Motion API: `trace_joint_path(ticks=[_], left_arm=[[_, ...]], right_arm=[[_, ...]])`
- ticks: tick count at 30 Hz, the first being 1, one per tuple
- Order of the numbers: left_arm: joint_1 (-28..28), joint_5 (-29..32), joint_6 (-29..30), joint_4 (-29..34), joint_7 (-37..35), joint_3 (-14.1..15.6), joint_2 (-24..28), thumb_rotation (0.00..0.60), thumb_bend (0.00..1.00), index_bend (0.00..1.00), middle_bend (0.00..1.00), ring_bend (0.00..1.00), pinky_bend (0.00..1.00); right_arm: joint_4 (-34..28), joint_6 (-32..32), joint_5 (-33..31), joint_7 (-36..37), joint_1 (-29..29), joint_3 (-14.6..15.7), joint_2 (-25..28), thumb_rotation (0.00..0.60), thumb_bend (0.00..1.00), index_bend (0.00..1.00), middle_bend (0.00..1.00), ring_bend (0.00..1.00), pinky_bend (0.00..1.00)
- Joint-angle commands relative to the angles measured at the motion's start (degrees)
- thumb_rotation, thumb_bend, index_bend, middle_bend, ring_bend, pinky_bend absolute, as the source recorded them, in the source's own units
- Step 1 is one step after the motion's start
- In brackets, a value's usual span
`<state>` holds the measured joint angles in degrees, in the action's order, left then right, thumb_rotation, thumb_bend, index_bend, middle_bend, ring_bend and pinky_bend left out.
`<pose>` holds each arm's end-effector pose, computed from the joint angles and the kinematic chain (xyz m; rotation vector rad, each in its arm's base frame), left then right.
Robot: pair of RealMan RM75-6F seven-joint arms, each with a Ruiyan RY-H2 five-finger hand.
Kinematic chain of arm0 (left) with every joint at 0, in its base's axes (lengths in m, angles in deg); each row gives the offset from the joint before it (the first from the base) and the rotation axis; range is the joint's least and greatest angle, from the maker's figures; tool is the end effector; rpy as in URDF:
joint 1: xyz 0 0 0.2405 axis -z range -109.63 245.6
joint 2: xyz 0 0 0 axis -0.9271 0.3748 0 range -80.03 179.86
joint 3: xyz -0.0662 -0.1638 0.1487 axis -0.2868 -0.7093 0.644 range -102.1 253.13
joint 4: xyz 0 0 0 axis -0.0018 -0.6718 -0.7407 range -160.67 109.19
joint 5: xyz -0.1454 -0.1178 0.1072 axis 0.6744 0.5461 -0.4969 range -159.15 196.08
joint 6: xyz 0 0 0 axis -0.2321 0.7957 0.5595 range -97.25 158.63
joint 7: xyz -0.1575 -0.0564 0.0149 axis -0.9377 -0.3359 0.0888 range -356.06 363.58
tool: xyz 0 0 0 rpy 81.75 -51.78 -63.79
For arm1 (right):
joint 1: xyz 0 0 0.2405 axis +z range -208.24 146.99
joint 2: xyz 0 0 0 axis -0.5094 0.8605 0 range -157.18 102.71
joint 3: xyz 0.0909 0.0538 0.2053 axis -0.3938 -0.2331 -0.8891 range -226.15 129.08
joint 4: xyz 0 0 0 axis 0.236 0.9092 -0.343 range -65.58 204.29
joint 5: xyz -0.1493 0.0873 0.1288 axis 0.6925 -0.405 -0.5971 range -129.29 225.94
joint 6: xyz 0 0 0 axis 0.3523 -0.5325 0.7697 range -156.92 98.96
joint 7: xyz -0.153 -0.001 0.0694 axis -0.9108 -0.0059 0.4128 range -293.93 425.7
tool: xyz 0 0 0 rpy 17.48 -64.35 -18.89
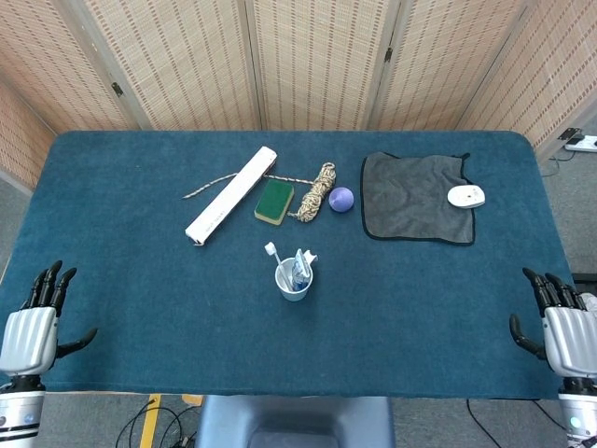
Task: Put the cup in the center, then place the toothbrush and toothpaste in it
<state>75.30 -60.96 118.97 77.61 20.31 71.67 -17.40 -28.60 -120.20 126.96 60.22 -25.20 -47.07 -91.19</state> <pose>-0.2498 0.2130 0.1274 -1.3144 -0.8671 -0.8740 -0.2901 -0.1875 0.1468 1.2722 -0.9235 0.8422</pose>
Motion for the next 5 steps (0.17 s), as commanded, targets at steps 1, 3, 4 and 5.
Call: trace_joint_path(ticks=[1,3,4,5], left_arm=[[-0.4,-0.3,0.4,0.4,0.4,0.1,-0.3,0.6,0.21,0.11,0.04,0.06,0.37],[-0.4,-0.2,0.4,0.6,0.7,0.0,-0.4,0.6,0.21,0.11,0.04,0.06,0.37],[-0.4,-0.2,0.3,0.6,0.9,-0.1,-0.4,0.6,0.21,0.11,0.04,0.06,0.37],[-0.3,-0.1,0.2,0.6,1.0,-0.2,-0.5,0.6,0.21,0.11,0.04,0.06,0.37]], right_arm=[[1.0,0.0,0.6,1.3,-0.8,-0.1,-0.5,0.6,0.4,0.1,0.18,0.11,0.19],[1.3,0.2,1.2,1.7,-1.0,-0.3,-0.5,0.6,0.4,0.1,0.18,0.11,0.19],[1.4,0.2,1.4,1.8,-1.1,-0.4,-0.5,0.6,0.4,0.1,0.18,0.11,0.19],[1.5,0.3,1.6,1.9,-1.1,-0.6,-0.4,0.6,0.4,0.1,0.19,0.11,0.19]])
